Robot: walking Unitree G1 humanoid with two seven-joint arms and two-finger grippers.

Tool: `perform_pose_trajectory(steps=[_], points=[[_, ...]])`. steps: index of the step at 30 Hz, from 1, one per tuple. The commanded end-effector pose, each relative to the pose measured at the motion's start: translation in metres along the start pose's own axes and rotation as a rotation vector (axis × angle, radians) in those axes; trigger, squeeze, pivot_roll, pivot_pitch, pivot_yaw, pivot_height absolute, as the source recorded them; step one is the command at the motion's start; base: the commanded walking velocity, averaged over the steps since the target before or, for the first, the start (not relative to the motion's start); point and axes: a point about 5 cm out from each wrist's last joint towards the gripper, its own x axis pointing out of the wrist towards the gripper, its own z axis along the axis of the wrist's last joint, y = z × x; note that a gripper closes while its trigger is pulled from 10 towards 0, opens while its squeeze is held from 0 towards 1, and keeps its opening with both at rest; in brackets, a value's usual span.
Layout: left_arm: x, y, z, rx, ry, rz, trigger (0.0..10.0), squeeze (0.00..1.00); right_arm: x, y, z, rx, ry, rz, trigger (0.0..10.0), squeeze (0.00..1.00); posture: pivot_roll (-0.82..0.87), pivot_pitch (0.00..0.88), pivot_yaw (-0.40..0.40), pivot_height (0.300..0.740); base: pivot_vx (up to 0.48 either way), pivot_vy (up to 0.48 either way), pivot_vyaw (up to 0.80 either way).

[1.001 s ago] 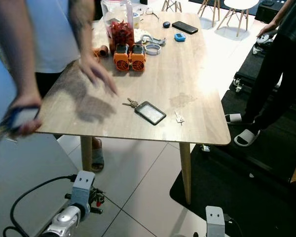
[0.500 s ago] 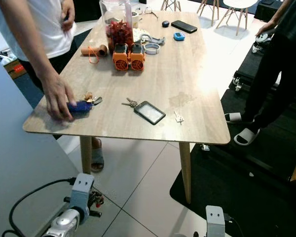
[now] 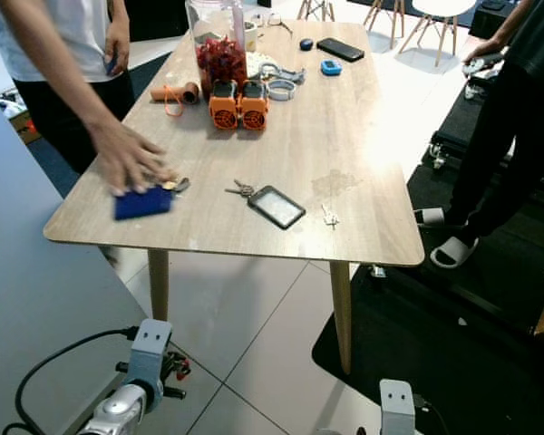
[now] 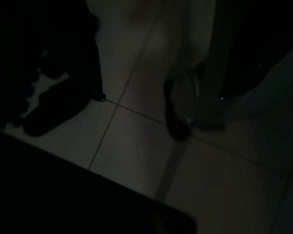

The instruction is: Hang keys on a hook

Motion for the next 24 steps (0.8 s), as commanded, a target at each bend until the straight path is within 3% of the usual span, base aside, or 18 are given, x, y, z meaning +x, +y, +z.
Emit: perform_pose_trajectory(steps=[1,7,12,24], points=[[-0.001,0.0,-0.005,0.0,0.025,0.01,10.0,0.0,0.001,-0.007,0.005,0.062,-0.029,-0.028,10.0,0.0,0.03,0.066,-0.011,0.74,0.0,0.0,0.0],[-0.002,0.007,-0.005,0.032,0.03,0.049,10.0,0.0,0.004,-0.008,0.034,0.108,-0.153,-0.013,10.0,0.0,0.03,0.069,-0.013,0.74,0.0,0.0,0.0],[0.0,0.007,-0.001,0.034,0.023,0.06,10.0,0.0,0.005,-0.001,0.029,0.085,-0.088,0.02,10.0,0.0,0.03,0.076,-0.014,0.74,0.0,0.0,0.0],[0.001,0.001,-0.001,0.029,0.03,0.038,10.0,0.0,0.004,0.001,0.021,0.087,-0.082,0.029,10.0,0.0,0.04,0.081,-0.021,0.74,0.0,0.0,0.0]])
